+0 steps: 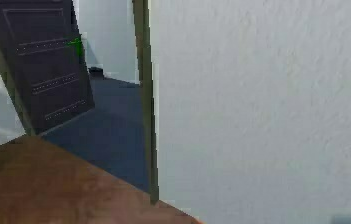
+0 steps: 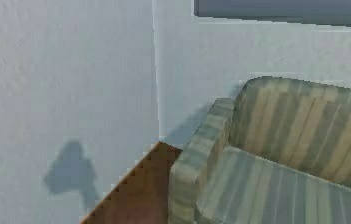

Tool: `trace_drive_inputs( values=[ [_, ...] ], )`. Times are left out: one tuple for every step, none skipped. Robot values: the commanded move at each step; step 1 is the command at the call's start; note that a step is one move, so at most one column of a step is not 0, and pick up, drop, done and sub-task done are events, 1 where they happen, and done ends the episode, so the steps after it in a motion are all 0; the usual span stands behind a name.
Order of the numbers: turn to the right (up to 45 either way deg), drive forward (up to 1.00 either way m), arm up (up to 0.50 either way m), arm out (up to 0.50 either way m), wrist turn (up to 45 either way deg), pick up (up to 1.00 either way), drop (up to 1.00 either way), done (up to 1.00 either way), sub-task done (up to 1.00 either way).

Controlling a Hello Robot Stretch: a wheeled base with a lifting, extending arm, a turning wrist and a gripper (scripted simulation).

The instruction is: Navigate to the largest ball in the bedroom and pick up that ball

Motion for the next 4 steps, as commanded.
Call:
trace_drive_inputs(
  values=[
    [-45.0, 0.0, 0.0, 0.0, 0.0, 0.0, 0.0, 0.0, 0.0],
    [-45.0, 0.0, 0.0, 0.0, 0.0, 0.0, 0.0, 0.0, 0.0],
    [-45.0, 0.0, 0.0, 0.0, 0.0, 0.0, 0.0, 0.0, 0.0],
    [-27.0, 0.0, 0.0, 0.0, 0.0, 0.0, 0.0, 0.0, 0.0]
  ],
)
